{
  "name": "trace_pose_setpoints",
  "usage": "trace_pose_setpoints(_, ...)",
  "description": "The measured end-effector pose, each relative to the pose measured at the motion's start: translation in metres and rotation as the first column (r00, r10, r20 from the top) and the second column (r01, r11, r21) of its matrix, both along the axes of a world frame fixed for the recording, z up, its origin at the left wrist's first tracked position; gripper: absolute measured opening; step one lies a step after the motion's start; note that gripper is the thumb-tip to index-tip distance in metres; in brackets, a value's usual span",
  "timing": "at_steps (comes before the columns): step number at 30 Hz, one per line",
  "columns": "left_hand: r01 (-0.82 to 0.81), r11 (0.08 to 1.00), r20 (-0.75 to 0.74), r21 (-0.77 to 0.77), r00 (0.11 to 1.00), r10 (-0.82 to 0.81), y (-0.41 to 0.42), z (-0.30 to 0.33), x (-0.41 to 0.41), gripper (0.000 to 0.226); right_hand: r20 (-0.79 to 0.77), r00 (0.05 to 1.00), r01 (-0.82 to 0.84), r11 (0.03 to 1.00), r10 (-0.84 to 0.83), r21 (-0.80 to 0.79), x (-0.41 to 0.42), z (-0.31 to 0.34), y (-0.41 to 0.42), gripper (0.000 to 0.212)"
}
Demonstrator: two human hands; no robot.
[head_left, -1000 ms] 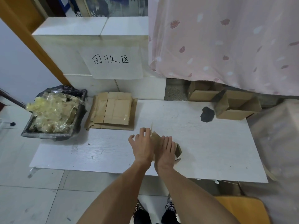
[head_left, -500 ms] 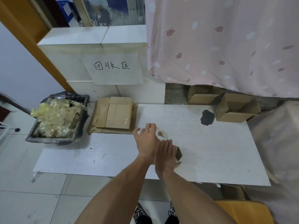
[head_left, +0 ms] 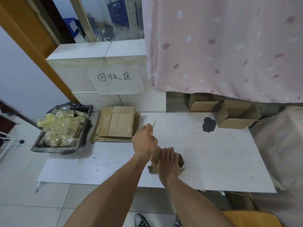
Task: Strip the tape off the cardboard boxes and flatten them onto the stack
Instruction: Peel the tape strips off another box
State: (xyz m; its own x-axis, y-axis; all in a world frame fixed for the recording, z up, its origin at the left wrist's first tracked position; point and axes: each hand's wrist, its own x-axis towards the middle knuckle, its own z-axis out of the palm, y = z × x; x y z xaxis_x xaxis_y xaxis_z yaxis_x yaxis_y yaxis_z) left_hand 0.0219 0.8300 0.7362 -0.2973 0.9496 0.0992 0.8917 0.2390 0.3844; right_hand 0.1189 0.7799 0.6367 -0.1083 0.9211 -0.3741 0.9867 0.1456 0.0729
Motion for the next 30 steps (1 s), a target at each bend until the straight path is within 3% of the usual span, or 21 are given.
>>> trace_pose_setpoints(5, 0.032, 0.999, 0.143, -0.001, 0.989, -0.032, 0.005, 0.010, 0.012, 0.023, -0.084, 0.992, 0.104, 0.989, -0.095, 0.105, -0.005, -0.002, -0.005, 0.082)
trace_pose_setpoints(12, 0.013, 1.000, 0.168, 0.018, 0.986, -0.016, 0.014, 0.017, 0.010, 0.025, -0.156, 0.983, 0.120, 0.980, -0.095, 0.157, -0.001, -0.002, -0.003, 0.087)
trace_pose_setpoints(22, 0.001, 1.000, 0.021, 0.010, 1.000, -0.001, 0.018, 0.022, -0.010, 0.027, 0.014, 1.000, -0.004, 1.000, 0.004, 0.029, 0.007, -0.005, 0.005, 0.091)
trace_pose_setpoints(30, 0.126, 0.990, -0.126, -0.067, 0.983, -0.134, 0.017, 0.022, -0.025, 0.037, 0.018, 1.000, 0.008, 1.000, -0.009, 0.025, 0.009, 0.003, 0.007, 0.090)
